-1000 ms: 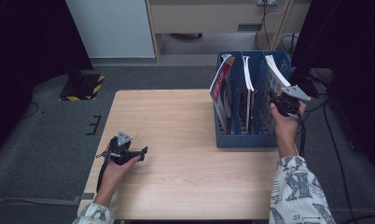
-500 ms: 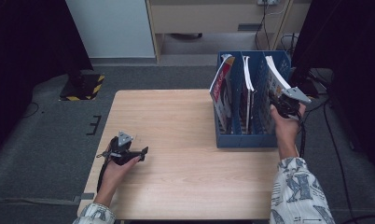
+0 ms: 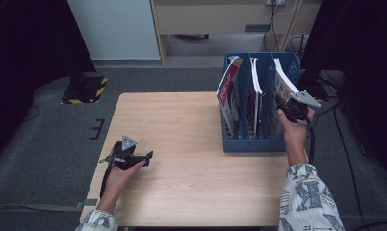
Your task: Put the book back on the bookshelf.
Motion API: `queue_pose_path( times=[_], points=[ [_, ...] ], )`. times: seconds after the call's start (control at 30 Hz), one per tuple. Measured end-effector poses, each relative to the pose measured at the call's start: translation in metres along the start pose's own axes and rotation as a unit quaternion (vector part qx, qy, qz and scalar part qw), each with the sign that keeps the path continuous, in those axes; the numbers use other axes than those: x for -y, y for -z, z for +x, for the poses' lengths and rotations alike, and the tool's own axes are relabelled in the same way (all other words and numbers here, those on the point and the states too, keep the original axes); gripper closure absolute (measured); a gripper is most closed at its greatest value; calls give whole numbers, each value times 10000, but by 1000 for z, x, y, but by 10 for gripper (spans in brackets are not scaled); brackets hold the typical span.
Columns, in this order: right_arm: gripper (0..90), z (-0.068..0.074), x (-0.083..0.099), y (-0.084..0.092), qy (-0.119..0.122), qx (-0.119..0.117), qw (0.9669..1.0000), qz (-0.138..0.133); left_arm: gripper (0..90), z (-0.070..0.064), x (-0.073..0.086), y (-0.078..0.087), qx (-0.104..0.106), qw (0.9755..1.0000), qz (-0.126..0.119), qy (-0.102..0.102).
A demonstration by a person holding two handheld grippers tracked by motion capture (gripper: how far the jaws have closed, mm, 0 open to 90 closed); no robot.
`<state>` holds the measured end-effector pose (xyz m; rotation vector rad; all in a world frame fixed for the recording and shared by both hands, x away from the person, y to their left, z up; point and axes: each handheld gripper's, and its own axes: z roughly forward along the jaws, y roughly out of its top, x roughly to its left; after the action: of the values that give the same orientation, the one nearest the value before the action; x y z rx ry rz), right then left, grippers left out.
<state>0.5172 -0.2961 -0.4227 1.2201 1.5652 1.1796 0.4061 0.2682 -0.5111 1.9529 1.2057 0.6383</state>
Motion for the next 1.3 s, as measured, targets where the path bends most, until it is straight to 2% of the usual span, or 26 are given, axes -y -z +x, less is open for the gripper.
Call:
queue_pose_path(
  times=[0.4,0.7,1.3],
  points=[
    [727,-3,0,3,-87,-213,9997,65,85,0,-2,0,-7,10000,4,-42],
    [720,-2,-1,4,-119,-221,9996,110,84,1,-2,1,-15,10000,-4,-32],
    [630,4,-2,6,5,-215,9995,213,84,0,-3,2,-17,10000,-5,-48]
  ],
)
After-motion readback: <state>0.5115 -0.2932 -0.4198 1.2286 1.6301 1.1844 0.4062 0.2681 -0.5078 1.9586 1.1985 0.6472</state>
